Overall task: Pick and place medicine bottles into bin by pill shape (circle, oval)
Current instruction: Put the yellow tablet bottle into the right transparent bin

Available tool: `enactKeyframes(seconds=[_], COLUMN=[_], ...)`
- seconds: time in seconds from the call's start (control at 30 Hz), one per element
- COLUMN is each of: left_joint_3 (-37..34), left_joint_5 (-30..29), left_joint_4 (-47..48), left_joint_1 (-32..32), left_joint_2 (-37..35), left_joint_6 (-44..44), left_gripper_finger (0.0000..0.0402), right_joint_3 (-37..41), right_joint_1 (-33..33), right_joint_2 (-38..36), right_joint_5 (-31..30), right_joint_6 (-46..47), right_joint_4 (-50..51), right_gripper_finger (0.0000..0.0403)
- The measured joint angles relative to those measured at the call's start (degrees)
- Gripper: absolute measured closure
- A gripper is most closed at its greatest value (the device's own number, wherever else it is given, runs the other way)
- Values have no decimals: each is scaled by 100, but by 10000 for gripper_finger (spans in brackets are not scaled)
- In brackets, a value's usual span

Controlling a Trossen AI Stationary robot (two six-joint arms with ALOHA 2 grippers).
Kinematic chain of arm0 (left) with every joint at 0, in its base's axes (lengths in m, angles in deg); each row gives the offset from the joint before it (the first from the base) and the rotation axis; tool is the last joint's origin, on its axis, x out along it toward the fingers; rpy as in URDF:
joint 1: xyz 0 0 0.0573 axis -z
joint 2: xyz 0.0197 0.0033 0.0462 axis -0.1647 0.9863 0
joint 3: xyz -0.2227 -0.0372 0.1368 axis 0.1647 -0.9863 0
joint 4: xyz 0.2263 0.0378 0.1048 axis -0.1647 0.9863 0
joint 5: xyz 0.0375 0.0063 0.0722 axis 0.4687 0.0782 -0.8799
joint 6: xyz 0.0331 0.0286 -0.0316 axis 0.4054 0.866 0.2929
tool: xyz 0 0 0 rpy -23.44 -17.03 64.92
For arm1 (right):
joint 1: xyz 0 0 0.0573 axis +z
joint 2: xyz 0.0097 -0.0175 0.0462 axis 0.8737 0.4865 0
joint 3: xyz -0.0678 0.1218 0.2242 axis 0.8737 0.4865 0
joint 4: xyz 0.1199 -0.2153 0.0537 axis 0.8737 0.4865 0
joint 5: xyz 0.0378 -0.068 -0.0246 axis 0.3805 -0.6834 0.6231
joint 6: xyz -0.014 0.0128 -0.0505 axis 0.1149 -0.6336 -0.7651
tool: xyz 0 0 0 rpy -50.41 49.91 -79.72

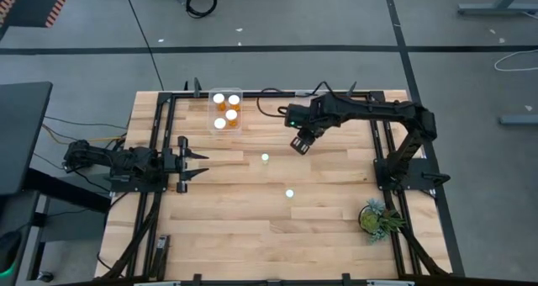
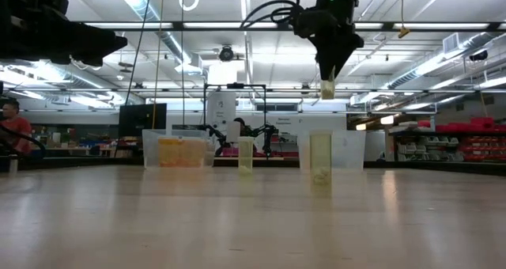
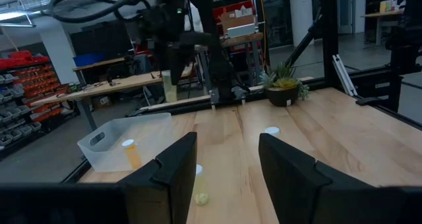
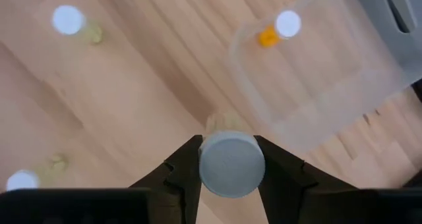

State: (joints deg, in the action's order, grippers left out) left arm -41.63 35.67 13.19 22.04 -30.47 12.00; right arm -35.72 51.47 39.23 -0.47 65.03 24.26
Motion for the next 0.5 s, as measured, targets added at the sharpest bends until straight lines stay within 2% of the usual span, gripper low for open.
enactKeyframes(seconds=[0.5], left_joint_3=[0], left_joint_5=[0], left_joint_4=[0], left_joint_1=[2], left_joint_2=[0], left_joint_6=[0], left_gripper_finger=[230], right_joint_3=[0], right_joint_1=[-944], right_joint_2=[4], right_joint_5=[9], right_joint_6=[-387], right_joint_4=[-1], right_gripper_finger=[270])
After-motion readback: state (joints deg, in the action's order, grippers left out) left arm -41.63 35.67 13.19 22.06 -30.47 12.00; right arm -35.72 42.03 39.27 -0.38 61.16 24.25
